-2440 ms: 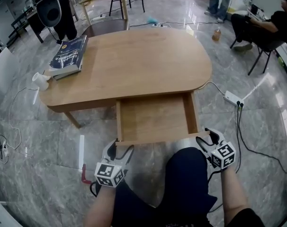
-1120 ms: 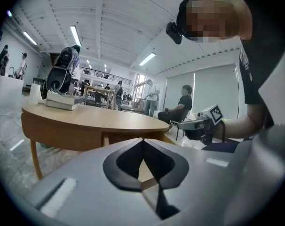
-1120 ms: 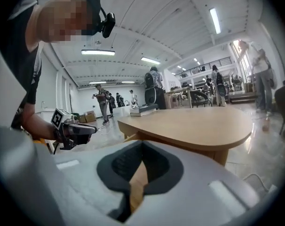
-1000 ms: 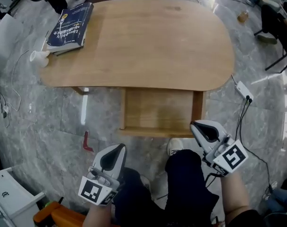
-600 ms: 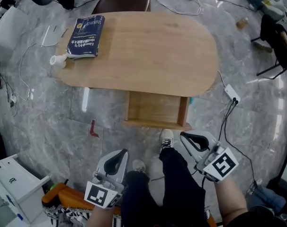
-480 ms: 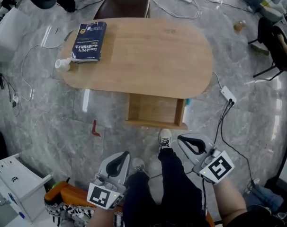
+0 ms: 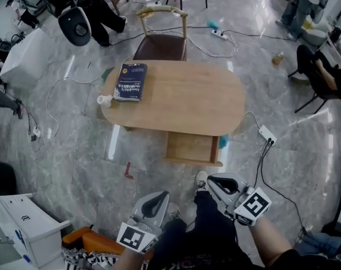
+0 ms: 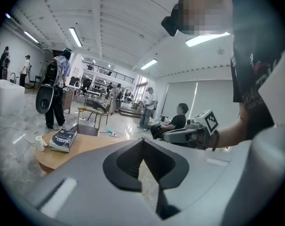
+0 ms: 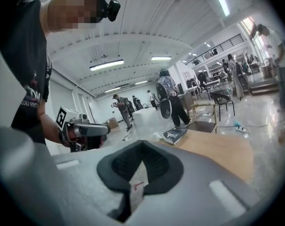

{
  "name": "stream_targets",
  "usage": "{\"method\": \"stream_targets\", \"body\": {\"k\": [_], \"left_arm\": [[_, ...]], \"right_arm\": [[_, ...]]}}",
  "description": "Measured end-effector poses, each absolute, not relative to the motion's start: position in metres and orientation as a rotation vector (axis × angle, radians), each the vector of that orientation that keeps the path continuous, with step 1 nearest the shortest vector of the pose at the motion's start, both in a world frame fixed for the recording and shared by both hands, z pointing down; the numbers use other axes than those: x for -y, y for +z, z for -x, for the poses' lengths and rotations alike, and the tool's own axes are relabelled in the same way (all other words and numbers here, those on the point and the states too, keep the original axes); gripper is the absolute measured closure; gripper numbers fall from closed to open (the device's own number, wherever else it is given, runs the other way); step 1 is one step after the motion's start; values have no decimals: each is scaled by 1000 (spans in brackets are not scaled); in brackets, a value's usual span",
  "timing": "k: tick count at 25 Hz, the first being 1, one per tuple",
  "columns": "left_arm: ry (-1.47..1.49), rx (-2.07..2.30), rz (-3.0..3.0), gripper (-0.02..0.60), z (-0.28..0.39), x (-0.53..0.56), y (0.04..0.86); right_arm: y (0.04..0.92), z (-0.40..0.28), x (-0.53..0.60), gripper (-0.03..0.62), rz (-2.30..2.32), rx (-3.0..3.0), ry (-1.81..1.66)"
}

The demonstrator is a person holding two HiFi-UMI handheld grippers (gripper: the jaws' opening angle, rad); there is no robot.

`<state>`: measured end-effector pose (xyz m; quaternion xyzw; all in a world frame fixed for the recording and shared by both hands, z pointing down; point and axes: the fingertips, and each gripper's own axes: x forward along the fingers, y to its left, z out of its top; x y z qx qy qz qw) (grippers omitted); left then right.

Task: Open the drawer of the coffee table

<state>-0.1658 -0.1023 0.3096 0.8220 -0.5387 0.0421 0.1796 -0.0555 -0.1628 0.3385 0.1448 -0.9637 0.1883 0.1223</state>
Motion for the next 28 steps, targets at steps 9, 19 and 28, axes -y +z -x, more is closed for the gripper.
{"method": "stream_targets", "body": {"k": [9,19,28], "left_arm": [[26,1406,-2427,575,168,-10,239],[19,1233,-2441,575,160,-108,248],[-39,1211,-2455,575,130,-134,237]], "right_arm": [[235,78,32,592,-518,2895,409],[231,78,-90,592,-598,2824,419],[223,51,-137,592,-577,2770,386]]}}
